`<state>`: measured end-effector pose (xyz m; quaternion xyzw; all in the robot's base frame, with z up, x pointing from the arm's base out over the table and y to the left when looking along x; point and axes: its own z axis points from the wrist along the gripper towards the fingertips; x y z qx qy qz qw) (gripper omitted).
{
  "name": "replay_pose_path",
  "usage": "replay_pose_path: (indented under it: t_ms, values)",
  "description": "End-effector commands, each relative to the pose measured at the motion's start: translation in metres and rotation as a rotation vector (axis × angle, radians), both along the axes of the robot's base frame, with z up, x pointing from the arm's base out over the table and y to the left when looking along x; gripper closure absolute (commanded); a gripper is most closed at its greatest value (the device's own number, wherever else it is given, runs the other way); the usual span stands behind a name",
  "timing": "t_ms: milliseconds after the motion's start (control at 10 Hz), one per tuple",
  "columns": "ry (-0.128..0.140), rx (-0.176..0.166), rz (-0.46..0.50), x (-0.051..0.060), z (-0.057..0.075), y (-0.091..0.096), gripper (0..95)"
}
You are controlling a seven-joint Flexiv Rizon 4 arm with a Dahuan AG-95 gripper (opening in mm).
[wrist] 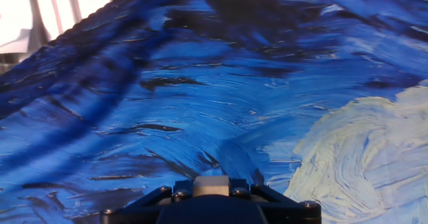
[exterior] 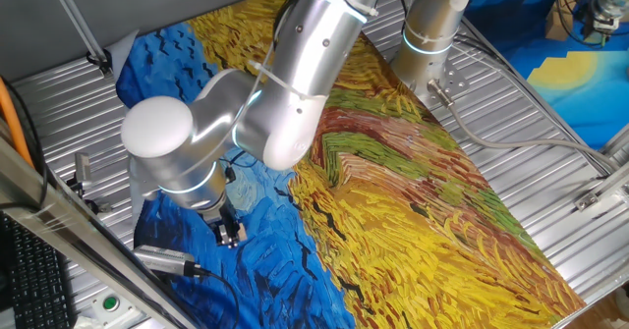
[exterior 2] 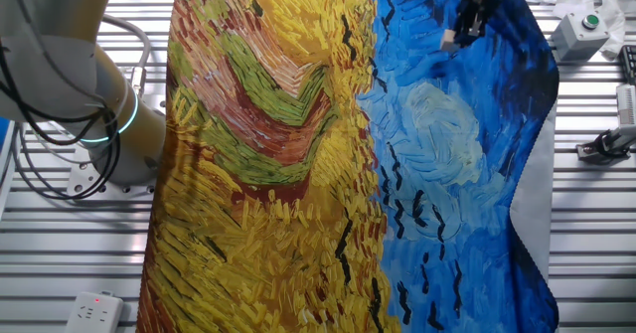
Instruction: Pick up the small block on the left and move it to the right
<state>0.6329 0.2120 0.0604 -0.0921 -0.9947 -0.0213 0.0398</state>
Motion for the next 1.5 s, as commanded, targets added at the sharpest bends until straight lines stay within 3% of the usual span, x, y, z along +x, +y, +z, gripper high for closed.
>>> replay_pose_path:
  t_ms: [100,1100,1200,1500]
  values:
    - [0.003,-0.002,0.000,0.0007,-0.0003,0.0009,95.0]
    - [-0.003,-0.005,-0.027,0.0007,-0.0003,0.0009,95.0]
    - [-0.003,-0.004,-0.025,0.0007,-0.0003,0.0009,76.0]
    - [-0.003,-0.006,-0.024,0.0007,-0.0008,0.0009,76.0]
